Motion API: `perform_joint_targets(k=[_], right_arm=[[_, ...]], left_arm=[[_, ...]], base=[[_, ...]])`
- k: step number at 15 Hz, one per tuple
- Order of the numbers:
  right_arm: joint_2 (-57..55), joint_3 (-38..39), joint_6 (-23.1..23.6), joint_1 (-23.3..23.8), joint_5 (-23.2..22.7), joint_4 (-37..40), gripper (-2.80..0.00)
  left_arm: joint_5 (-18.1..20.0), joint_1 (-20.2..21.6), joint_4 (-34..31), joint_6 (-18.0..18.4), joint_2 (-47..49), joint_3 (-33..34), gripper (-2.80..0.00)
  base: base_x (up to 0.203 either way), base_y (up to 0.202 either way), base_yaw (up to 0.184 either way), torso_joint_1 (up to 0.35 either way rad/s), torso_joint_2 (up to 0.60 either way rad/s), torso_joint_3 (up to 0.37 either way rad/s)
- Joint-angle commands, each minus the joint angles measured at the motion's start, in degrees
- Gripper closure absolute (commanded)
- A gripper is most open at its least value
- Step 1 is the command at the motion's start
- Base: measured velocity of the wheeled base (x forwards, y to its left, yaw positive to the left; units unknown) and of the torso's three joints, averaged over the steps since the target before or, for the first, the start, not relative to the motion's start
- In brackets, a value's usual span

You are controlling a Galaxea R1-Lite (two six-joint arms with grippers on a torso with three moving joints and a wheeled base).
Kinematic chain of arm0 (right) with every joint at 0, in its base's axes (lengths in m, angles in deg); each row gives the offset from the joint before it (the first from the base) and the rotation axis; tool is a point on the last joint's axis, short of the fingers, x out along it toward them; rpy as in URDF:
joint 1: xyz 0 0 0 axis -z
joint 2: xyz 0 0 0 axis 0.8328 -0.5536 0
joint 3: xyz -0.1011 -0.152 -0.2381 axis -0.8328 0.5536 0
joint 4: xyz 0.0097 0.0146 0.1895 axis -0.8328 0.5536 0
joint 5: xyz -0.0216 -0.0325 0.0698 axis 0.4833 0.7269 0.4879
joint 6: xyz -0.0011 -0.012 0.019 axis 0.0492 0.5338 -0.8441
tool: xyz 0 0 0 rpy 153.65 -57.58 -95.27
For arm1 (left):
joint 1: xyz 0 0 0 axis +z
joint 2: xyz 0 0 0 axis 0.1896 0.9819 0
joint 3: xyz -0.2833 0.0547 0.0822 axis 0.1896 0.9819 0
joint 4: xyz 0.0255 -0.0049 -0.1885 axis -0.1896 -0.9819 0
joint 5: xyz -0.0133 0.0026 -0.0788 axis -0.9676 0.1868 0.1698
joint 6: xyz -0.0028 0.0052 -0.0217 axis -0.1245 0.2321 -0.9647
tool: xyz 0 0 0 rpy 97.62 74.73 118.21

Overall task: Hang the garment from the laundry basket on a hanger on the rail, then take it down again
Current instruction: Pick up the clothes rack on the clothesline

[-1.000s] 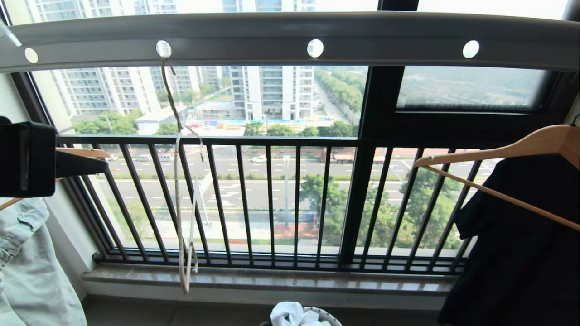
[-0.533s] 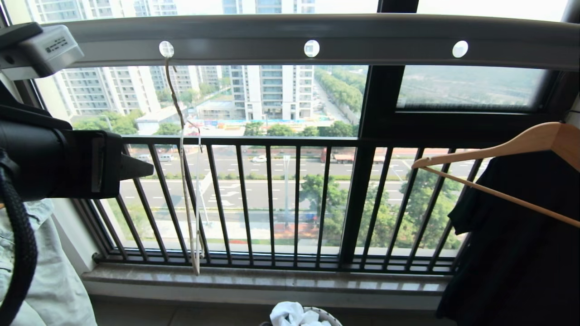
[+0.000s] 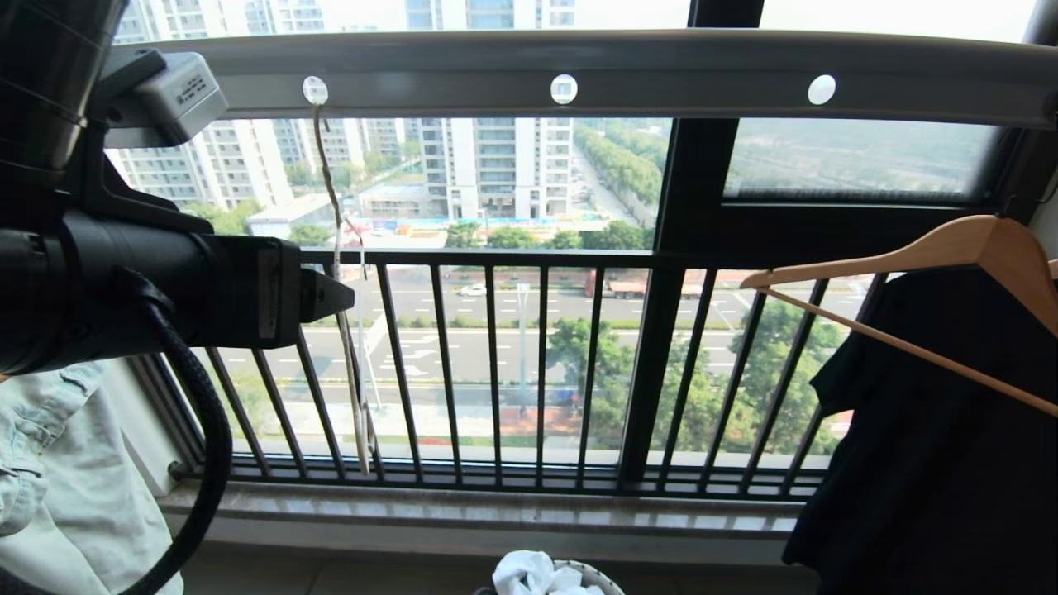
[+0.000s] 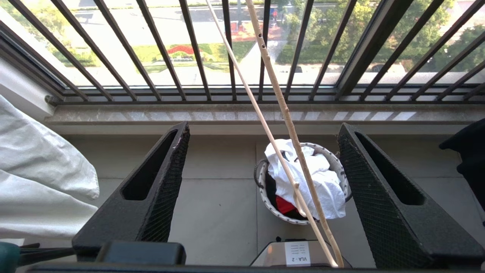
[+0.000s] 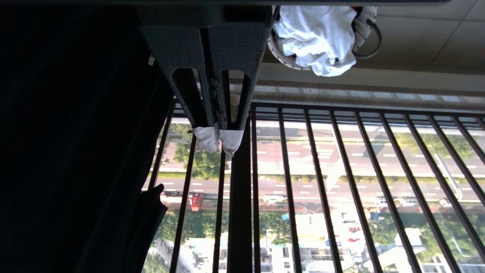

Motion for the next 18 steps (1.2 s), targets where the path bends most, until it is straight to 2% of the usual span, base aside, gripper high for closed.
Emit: perform_joint_targets(k=[1,5,10,13,18], right_arm=[[-0.1,0.0,0.0,0.0,0.0,0.0,0.0],[-0.1,0.0,0.0,0.0,0.0,0.0,0.0],[-0.1,0.0,0.0,0.0,0.0,0.0,0.0],[-0.1,0.0,0.0,0.0,0.0,0.0,0.0],[-0.1,0.0,0.0,0.0,0.0,0.0,0.0]], left_arm=[[-3.6,-0.9,0.4,0.1,3.8,0.1,-2.8],[-9.3,-1.2,0.4,0.1,5.5,1.2,-2.8],[-10.6,-1.1,0.6,0.0,7.5,0.8,-2.8],[-12.3,-1.0,5.0,0.2,9.7,0.7,-2.8],[-14.3,-0.7,5.9,-0.1,11.3,-0.1,-2.8]], base=[[0.0,0.0,0.0,0.0,0.0,0.0],[0.0,0.0,0.0,0.0,0.0,0.0],[0.0,0.0,0.0,0.0,0.0,0.0],[0.0,0.0,0.0,0.0,0.0,0.0],[0.0,0.0,0.0,0.0,0.0,0.0]])
